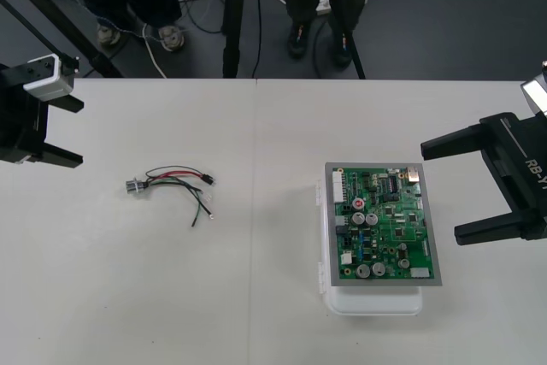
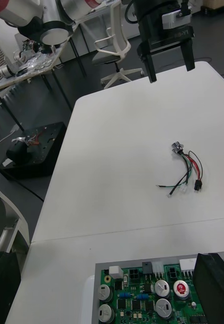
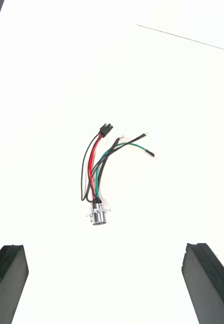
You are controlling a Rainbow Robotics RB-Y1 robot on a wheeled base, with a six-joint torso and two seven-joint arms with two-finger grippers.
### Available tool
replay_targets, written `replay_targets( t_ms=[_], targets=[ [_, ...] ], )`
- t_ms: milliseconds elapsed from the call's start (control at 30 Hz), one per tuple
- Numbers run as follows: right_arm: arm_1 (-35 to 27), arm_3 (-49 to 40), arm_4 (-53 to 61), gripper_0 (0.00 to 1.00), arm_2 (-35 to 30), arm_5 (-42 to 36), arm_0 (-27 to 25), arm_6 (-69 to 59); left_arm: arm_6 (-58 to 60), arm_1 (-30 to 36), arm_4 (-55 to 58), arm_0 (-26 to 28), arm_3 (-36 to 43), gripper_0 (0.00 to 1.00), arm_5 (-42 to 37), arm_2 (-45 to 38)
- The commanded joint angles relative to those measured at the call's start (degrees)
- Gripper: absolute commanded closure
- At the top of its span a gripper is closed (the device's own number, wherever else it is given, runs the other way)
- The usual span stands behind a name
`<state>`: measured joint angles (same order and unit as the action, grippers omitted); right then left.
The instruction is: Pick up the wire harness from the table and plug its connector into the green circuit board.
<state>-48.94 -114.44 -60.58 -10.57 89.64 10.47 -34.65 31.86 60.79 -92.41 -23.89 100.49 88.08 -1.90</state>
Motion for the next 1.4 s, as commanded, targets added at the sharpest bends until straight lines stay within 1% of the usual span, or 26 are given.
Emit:
replay_targets(
  t_ms=[33,1067,1100,1400],
  targets=[
    [-2.04,-0.26,0.55,0.00,-1.91,0.36,1.13,-0.69,-1.89,-0.23,0.83,-0.72,1.38,0.10,1.92,-0.56],
    [-2.04,-0.26,0.55,0.00,-1.91,0.36,1.13,-0.69,-1.89,-0.23,0.83,-0.72,1.38,0.10,1.92,-0.56],
    [-2.04,-0.26,0.55,0.00,-1.91,0.36,1.13,-0.69,-1.97,-2.08,0.65,2.36,0.50,0.10,1.92,1.02],
    [-2.04,-0.26,0.55,0.00,-1.91,0.36,1.13,-0.69,-1.71,-2.25,0.47,2.71,0.68,0.10,1.92,0.76]
  ],
)
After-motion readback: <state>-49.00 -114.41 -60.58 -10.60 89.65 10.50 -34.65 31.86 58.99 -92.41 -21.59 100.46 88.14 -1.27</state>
